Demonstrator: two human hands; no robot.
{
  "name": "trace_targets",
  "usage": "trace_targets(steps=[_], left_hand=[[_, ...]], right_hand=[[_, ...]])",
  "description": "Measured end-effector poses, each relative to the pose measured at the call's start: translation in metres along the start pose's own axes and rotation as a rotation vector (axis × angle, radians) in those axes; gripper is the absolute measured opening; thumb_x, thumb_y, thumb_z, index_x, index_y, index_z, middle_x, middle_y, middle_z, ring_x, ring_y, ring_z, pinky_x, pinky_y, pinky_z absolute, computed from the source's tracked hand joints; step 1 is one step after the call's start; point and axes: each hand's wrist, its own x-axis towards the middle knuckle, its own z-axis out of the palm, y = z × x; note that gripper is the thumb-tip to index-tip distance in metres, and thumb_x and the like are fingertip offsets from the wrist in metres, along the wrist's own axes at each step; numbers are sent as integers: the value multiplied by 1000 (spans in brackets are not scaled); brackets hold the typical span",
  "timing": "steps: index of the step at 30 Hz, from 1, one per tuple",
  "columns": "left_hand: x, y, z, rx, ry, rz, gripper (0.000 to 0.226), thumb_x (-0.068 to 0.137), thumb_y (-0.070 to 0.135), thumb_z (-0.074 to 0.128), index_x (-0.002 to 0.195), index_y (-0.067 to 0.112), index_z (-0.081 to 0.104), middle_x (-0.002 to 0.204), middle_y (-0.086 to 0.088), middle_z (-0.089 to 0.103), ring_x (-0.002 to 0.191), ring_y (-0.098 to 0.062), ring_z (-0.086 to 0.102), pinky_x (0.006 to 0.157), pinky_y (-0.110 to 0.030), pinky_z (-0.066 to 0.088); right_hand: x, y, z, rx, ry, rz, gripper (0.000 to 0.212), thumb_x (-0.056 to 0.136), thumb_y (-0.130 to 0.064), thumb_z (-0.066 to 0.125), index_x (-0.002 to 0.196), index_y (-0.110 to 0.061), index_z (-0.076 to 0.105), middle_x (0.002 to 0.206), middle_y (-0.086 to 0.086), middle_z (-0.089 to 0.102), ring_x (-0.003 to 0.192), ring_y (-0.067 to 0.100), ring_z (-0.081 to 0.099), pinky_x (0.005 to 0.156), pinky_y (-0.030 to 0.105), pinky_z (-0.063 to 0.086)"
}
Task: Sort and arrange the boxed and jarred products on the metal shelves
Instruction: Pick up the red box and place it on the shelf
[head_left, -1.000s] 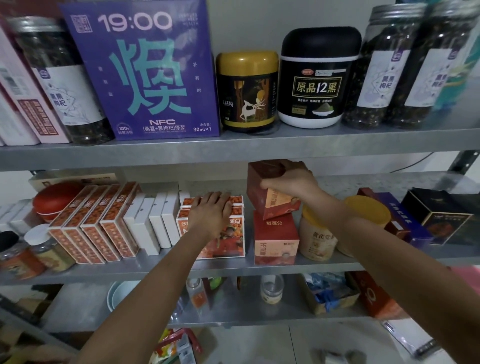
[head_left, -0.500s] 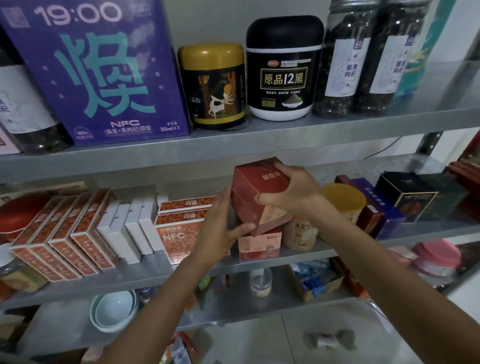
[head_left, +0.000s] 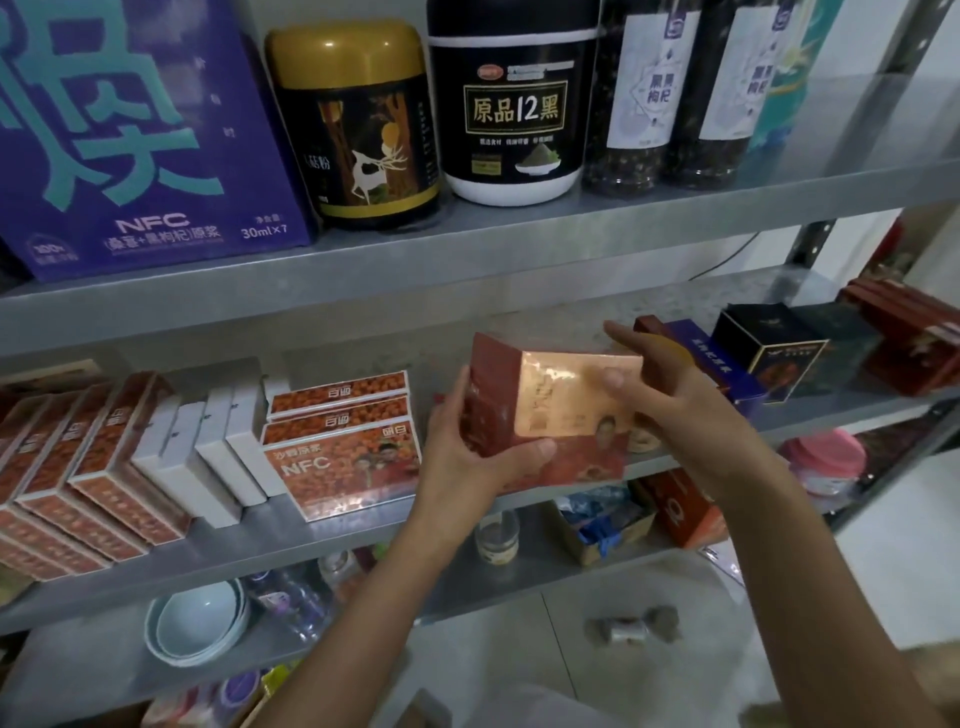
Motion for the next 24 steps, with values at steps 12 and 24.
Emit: trace_targets(steps=[12, 24], left_hand=[[-11, 4, 15, -274, -110, -334, 70, 54, 47, 79, 120, 33, 61, 105, 11, 73, 94, -4, 69, 81, -26, 49], [-17, -2, 7, -292, -216, -284, 63, 67, 52, 73, 128, 40, 60, 121, 9, 68, 112, -9, 64, 95, -33, 47]], right_hand=[[-21, 59, 10, 301, -172, 106, 86, 63, -66, 79, 134, -28, 49, 127, -1, 65, 116, 21, 63, 86, 27, 55], [-27, 62, -3, 40, -174, 13, 105, 65, -72, 70, 149, -47, 12, 148, -8, 46, 121, 3, 57, 86, 20, 54]])
